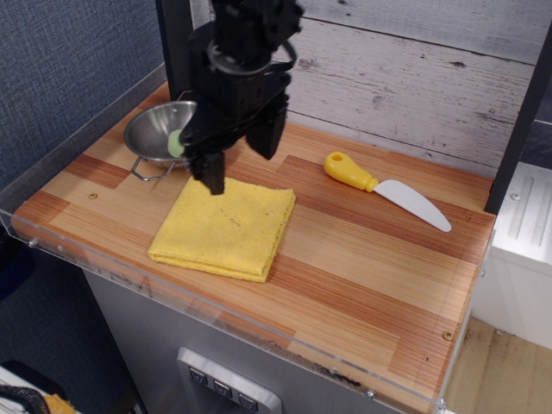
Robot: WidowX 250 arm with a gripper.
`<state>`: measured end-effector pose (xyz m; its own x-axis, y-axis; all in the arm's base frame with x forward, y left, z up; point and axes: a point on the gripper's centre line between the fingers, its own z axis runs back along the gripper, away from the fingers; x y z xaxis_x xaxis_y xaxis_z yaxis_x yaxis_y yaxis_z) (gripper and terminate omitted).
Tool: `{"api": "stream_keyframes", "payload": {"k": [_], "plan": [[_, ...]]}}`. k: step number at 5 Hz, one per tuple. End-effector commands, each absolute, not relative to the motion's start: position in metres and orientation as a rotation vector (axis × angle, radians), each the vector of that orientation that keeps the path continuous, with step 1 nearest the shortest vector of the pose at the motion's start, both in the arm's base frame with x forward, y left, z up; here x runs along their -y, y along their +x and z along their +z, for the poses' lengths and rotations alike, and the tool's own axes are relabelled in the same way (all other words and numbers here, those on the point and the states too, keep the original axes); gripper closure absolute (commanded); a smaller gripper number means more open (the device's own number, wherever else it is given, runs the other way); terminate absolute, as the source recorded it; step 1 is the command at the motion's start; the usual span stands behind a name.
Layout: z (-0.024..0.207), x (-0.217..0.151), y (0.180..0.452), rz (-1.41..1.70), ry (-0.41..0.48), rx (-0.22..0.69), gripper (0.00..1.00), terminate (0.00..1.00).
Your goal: Move the yellow cloth to the bottom right corner of the table.
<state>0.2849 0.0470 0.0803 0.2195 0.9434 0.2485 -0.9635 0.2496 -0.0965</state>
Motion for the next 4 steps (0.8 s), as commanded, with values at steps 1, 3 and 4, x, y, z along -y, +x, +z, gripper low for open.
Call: {"api": "stream_keyframes", "payload": {"k": [1, 3, 4], "plan": [[0.064, -0.067, 0.281, 1.374, 0.113, 0.248, 0.0, 0.0], [0.038, -0.074, 0.276, 1.411, 0.103, 0.205, 0.0, 0.0], [0.026, -0.073, 0.272, 1.404, 0.13, 0.193, 0.0, 0.0]]}}
